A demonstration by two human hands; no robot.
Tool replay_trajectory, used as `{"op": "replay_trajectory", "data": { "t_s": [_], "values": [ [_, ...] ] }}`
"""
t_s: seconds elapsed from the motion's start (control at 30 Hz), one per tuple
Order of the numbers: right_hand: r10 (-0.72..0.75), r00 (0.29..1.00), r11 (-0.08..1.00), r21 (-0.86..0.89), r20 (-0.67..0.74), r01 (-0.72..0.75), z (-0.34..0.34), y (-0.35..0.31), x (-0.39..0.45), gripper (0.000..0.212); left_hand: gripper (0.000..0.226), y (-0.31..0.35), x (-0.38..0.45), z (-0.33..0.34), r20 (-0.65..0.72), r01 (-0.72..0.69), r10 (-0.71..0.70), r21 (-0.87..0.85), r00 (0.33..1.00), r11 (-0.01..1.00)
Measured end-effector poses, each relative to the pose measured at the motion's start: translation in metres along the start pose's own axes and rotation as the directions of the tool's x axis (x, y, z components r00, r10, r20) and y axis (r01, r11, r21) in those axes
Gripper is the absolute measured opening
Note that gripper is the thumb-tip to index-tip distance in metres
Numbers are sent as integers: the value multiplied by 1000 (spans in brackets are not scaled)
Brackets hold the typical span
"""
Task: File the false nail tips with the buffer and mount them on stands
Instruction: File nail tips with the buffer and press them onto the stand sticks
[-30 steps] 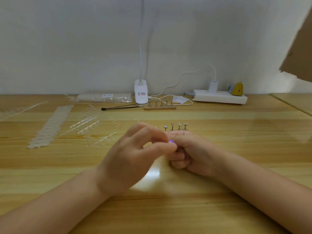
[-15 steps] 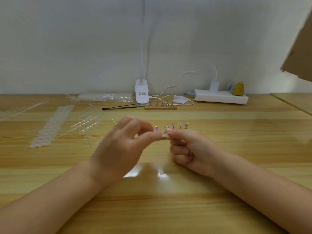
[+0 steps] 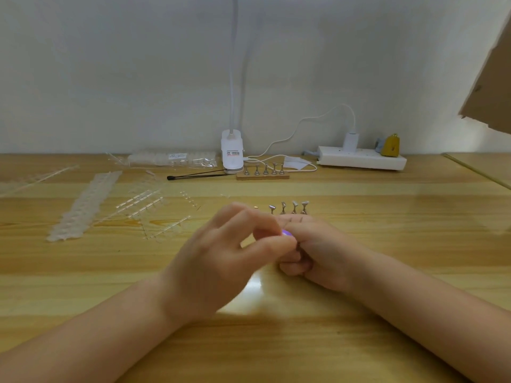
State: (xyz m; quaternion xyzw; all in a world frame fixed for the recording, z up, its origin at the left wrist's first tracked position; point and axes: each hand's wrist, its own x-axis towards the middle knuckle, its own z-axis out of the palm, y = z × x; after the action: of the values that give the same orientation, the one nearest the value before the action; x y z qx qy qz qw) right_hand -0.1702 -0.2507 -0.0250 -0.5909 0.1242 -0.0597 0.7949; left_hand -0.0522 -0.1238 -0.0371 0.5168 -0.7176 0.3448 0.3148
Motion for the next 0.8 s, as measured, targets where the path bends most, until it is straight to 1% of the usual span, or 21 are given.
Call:
{"op": "replay_trajectory", "data": {
  "t_s": [0.07, 0.13, 0.17, 0.2, 0.27, 0.3, 0.4, 0.47, 0.5, 0.57, 0.6, 0.63, 0.73, 0.77, 0.8],
  "values": [
    [20, 1000, 999, 49, -22, -18, -2, 0, 1, 16, 18, -11, -2, -4, 5, 75, -75, 40, 997, 996],
    [36, 998, 998, 58, -46, -33, -3, 1, 1, 23, 26, -18, -2, -9, -16, 127, -127, 42, 992, 991],
    [36, 999, 998, 43, -38, -35, -3, 1, 1, 23, 28, -16, -1, -9, -38, 115, -114, 24, 993, 993],
    [32, 999, 999, 20, -16, -32, -3, 1, 1, 18, 28, -11, 0, -7, -54, 72, -72, 0, 996, 997],
    [22, 999, 999, -32, 39, -21, -1, -1, -1, 11, 21, -1, 1, -2, -49, -21, 20, -30, 999, 999],
    [22, 998, 999, -42, 52, -20, -1, -2, -2, 11, 18, -1, 1, -1, -36, -27, 26, -26, 999, 999],
    [46, 999, 999, -2, 2, -46, -3, -2, 0, 23, 17, -15, -1, -5, -1, 85, -85, 47, 996, 995],
    [53, 998, 999, 13, -15, -53, -4, -1, 0, 26, 27, -18, -2, -8, -2, 119, -119, 58, 993, 991],
    [50, 999, 999, 12, -9, -50, -4, 0, 0, 22, 30, -15, -1, -8, -22, 99, -98, 33, 995, 995],
    [41, 999, 999, -16, 27, -40, -3, -1, 0, 14, 23, -4, 2, -5, -46, -1, 0, -21, 999, 1000],
    [38, 998, 999, -33, 43, -36, -3, -2, -1, 13, 20, -1, 2, -3, -38, -36, 35, -28, 999, 999],
    [37, 998, 999, -35, 42, -36, -3, -2, -1, 13, 20, -1, 2, -3, -22, -35, 34, -17, 999, 999],
    [53, 998, 998, 25, -38, -52, -5, -1, 1, 22, 23, -15, 0, -7, 4, 105, -106, 74, 994, 992],
    [47, 997, 998, 33, -60, -45, -4, -1, 1, 21, 23, -17, 0, -9, -5, 137, -137, 85, 991, 987],
    [29, 997, 999, 35, -76, -27, -3, 0, 2, 17, 25, -16, 0, -10, -24, 138, -136, 76, 990, 988]
  ]
}}
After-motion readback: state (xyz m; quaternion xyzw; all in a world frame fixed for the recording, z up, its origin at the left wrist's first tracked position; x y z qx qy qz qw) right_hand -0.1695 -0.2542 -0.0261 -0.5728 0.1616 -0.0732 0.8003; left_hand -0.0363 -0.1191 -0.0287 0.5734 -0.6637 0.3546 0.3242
